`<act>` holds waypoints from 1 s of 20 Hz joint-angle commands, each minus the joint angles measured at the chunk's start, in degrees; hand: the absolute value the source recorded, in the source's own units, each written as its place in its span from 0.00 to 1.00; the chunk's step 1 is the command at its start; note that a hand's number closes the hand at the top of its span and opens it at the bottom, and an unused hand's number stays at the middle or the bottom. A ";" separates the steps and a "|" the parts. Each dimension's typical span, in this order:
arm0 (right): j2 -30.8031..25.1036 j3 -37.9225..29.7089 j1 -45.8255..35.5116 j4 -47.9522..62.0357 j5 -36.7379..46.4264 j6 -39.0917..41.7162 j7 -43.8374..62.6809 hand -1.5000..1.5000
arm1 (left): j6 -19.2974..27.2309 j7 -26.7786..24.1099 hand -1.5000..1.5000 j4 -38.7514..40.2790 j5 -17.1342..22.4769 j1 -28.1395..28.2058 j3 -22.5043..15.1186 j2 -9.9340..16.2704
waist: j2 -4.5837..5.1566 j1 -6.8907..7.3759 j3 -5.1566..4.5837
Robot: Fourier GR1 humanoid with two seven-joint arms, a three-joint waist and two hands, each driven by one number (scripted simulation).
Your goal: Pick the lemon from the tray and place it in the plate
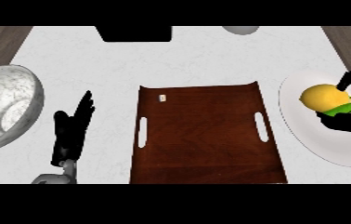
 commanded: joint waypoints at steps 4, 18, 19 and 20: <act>-1.20 -7.58 1.47 13.05 -2.56 -1.66 -10.94 1.00 | -3.34 -0.78 0.50 -0.62 1.10 0.69 1.93 1.11 | 0.10 0.49 0.03; -7.31 -7.28 -11.81 49.18 -2.86 10.03 -22.11 1.00 | 1.06 0.98 0.50 -0.95 -4.48 -0.38 -2.48 -4.31 | 0.43 1.36 0.10; -5.79 -4.58 -11.24 48.28 -0.72 10.71 -20.02 1.00 | -1.75 0.09 0.50 1.41 -1.92 -1.47 0.51 -1.87 | 0.37 1.09 0.03; -6.88 -4.70 -14.60 51.90 0.29 11.14 -19.29 1.00 | -0.14 2.24 0.50 -2.49 -3.34 -0.39 -1.56 -3.41 | 0.30 1.48 0.06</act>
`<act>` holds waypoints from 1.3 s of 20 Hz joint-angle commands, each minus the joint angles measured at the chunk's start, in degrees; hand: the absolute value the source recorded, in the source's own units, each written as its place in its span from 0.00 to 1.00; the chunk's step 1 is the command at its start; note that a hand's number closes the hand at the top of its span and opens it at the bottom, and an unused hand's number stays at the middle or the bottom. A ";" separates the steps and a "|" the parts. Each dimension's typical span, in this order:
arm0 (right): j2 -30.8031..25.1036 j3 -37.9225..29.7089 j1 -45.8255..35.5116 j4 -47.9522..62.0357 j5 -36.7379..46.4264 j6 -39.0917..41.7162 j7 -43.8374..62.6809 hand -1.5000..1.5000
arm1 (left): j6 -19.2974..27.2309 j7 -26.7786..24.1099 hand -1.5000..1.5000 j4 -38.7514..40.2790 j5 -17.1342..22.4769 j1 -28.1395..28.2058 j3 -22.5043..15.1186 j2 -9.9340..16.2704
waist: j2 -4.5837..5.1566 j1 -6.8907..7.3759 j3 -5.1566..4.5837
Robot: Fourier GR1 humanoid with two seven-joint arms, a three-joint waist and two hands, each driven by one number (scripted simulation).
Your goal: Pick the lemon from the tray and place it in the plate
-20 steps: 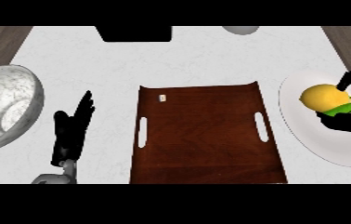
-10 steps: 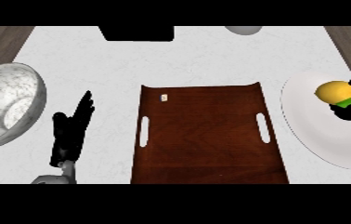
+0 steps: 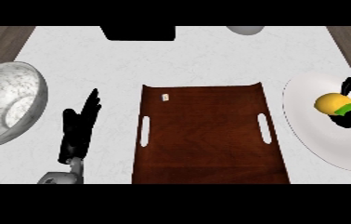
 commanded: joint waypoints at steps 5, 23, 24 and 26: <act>-2.89 0.67 -2.03 12.94 -0.67 6.17 -13.28 0.00 | -0.60 -0.66 0.50 -2.76 -0.28 3.02 0.72 0.43 | -0.18 -0.23 -0.01; -7.72 -20.50 -5.09 27.54 -28.60 25.08 -32.92 0.00 | -2.24 0.82 0.50 0.40 0.64 -1.24 2.99 0.72 | -0.07 -0.34 0.02; -8.50 -20.08 -4.21 28.60 -28.37 26.41 -34.23 0.00 | -2.36 1.83 0.50 -2.91 0.28 1.34 2.35 1.04 | -0.11 -0.24 0.02; -9.15 -19.57 -3.59 30.82 -28.03 27.46 -38.20 0.00 | -2.47 1.26 0.50 -2.56 0.52 1.32 2.48 0.38 | -0.10 -0.26 0.02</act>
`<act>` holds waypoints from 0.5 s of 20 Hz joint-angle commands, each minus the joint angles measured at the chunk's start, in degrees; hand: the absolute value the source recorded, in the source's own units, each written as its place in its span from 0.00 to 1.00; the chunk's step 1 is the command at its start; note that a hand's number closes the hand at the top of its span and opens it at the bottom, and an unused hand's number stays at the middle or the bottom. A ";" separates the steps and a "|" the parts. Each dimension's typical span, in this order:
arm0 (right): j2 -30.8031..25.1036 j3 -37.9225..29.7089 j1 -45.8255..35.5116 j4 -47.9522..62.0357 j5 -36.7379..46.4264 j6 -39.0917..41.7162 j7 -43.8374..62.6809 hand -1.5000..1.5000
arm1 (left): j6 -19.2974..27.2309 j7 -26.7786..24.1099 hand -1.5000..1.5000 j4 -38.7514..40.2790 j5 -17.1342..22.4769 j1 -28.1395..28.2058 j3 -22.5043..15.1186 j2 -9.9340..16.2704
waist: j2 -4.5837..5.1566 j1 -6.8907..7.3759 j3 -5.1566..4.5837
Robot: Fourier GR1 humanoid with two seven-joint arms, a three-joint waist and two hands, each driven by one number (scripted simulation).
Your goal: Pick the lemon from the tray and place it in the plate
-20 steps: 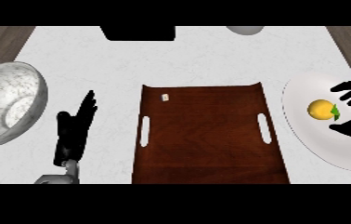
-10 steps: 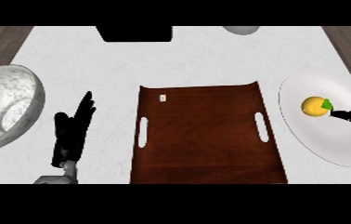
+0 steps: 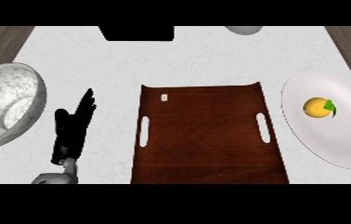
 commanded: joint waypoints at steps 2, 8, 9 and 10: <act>-1.32 0.19 1.52 3.61 -1.26 2.97 -7.47 0.00 | -1.17 -2.04 0.50 0.55 0.38 1.25 1.14 0.26 | -0.01 0.04 -0.01; 2.22 3.39 0.65 5.69 -0.06 -1.68 -10.55 0.00 | 0.98 0.65 0.50 -2.21 -2.34 1.52 -1.96 -2.80 | -0.03 0.21 0.01; 1.66 3.94 0.97 4.45 0.15 -2.80 -10.15 0.00 | -3.14 0.99 0.50 -1.12 1.23 -0.64 3.60 2.40 | -0.05 0.07 -0.02; 4.16 4.73 1.06 0.89 -1.11 -4.31 -6.36 0.00 | -0.01 -2.12 0.50 3.72 -1.60 -1.43 1.39 -1.55 | -0.11 -0.25 -0.06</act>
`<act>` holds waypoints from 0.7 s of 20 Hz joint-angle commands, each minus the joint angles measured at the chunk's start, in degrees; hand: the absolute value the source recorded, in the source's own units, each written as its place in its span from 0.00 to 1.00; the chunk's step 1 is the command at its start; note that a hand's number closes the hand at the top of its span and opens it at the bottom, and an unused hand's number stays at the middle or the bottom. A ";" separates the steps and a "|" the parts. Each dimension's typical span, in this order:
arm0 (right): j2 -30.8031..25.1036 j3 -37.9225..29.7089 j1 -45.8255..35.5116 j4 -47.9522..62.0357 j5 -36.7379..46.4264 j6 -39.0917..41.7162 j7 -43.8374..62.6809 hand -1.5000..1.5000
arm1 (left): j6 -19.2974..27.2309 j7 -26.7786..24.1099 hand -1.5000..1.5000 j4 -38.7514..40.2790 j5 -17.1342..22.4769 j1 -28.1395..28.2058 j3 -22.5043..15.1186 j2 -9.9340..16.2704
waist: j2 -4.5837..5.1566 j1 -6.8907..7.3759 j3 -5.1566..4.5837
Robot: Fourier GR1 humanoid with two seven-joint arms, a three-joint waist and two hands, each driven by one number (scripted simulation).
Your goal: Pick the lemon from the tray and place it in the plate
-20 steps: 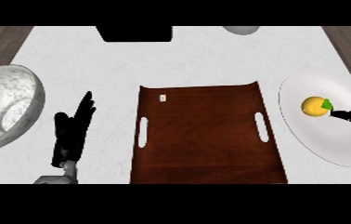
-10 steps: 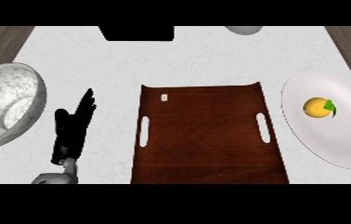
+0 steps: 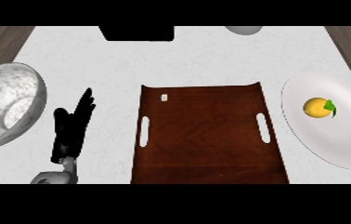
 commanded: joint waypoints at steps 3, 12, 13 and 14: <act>-0.16 1.93 2.05 4.60 1.53 -2.54 -7.10 0.00 | 0.23 -0.18 0.50 -1.10 -1.04 1.96 -0.79 -1.56 | 0.05 0.10 0.01; -0.73 3.48 -2.51 10.31 2.23 -7.45 -6.19 0.00 | -0.45 -3.94 0.50 2.19 -1.80 1.09 0.74 -1.50 | 0.11 0.28 0.02; -2.69 3.51 -2.84 9.70 1.88 -6.30 -5.60 0.00 | 1.05 0.79 0.50 0.66 -2.71 -1.71 -0.88 -3.43 | 0.07 0.13 0.01; -1.76 3.43 -2.55 10.12 2.04 -8.93 -5.45 0.00 | 0.51 -2.32 0.50 -1.75 -2.87 3.73 -1.60 -3.19 | 0.05 0.31 0.01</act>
